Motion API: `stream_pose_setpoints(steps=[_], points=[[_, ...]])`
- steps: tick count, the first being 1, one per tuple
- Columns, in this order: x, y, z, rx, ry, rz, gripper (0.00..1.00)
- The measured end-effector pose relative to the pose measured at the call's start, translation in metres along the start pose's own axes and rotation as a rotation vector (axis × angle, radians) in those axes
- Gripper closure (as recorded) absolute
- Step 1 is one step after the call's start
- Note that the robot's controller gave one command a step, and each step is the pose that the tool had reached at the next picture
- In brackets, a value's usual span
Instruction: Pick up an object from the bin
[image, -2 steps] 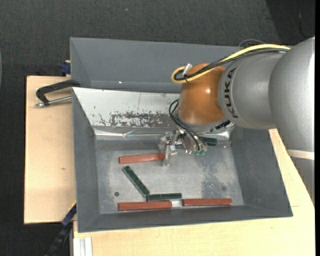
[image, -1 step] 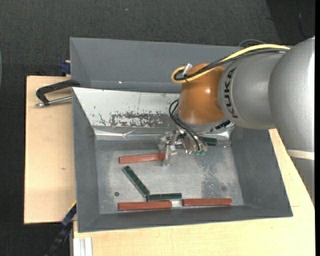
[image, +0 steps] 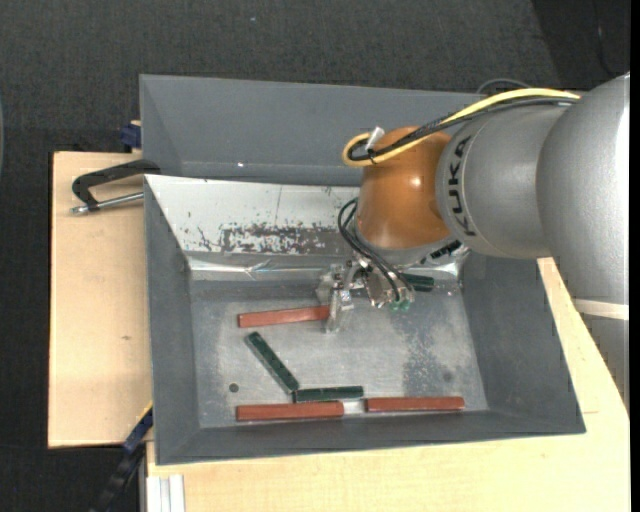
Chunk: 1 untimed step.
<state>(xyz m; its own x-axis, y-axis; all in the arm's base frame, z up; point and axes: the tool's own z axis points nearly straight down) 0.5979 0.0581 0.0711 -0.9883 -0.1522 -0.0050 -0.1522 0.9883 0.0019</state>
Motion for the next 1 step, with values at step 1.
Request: stream_pose_setpoints(steps=[1], points=[[0.0000, 0.0000, 0.0000, 0.000, 0.000, 0.000, 1.00]])
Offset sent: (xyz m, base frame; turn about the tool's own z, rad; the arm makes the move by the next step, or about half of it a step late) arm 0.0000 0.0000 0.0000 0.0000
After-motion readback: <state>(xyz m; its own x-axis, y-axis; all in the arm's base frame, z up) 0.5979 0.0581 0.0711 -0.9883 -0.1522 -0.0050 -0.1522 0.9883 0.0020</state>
